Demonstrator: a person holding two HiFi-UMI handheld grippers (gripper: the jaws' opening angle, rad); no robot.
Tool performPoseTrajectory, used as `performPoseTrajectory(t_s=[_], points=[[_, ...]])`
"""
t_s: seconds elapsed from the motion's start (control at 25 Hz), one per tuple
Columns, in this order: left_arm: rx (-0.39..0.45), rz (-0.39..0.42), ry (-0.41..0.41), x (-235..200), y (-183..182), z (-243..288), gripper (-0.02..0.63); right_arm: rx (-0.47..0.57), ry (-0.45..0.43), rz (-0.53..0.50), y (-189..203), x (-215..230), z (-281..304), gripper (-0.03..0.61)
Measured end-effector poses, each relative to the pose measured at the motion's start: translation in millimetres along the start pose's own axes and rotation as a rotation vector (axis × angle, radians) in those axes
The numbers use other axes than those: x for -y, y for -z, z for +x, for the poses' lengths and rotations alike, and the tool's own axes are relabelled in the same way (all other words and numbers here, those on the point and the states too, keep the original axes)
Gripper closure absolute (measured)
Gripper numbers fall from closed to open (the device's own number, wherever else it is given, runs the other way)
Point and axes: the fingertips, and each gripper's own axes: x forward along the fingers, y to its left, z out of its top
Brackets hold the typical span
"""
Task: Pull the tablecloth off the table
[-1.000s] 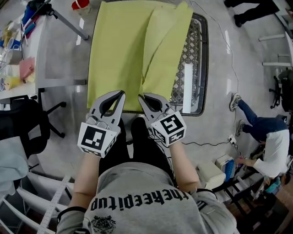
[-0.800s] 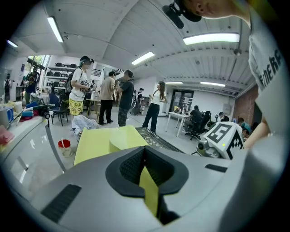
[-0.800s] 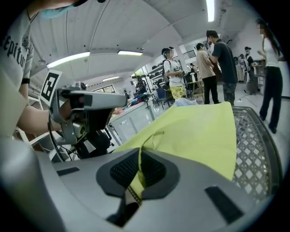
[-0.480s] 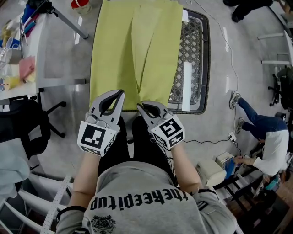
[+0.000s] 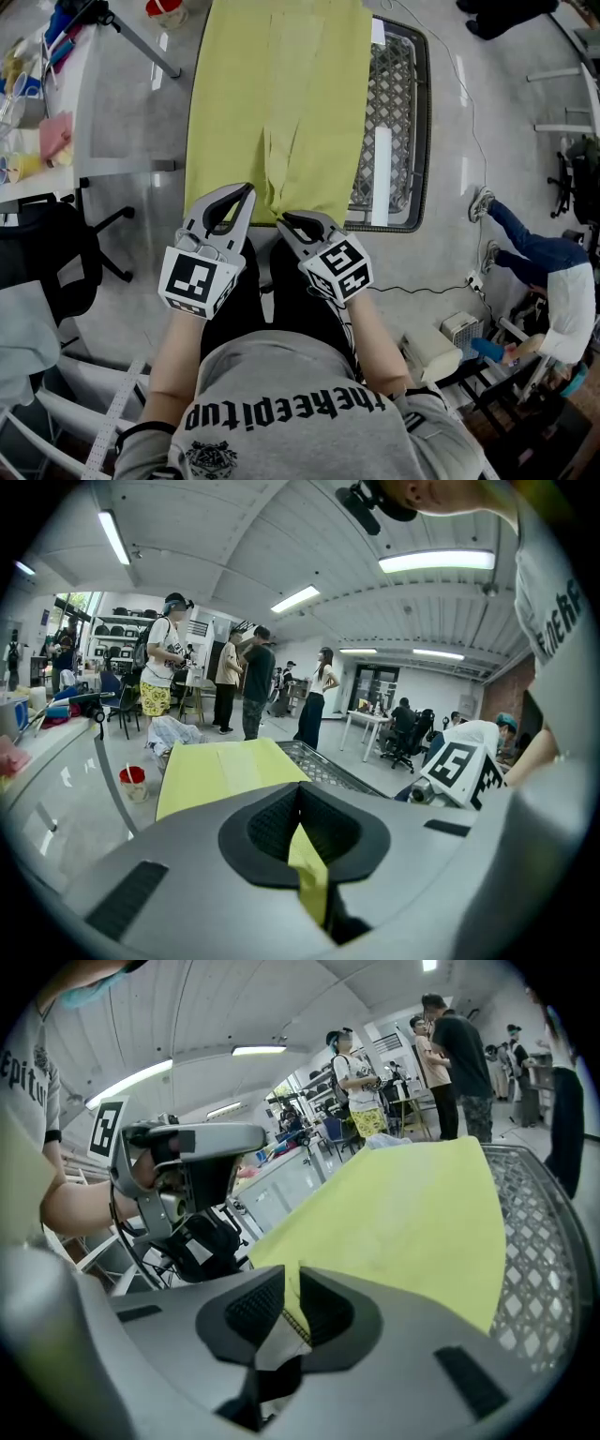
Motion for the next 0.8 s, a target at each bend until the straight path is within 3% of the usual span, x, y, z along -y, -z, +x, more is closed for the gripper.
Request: performPoseTrajectory(t_s=[0.36,0.8], points=[[0.006,-0.014,-0.037,-7.8,6.5,-11.6,0.600,0.089,0.040,-0.009,-20.4,-3.4,-6.8,0.566],[-0.025,-0.050,-0.090,-37.3,39.8,-42.8,0.600,0.157,0.043,0.066,-51.0,-5.0,-5.2,0.568]])
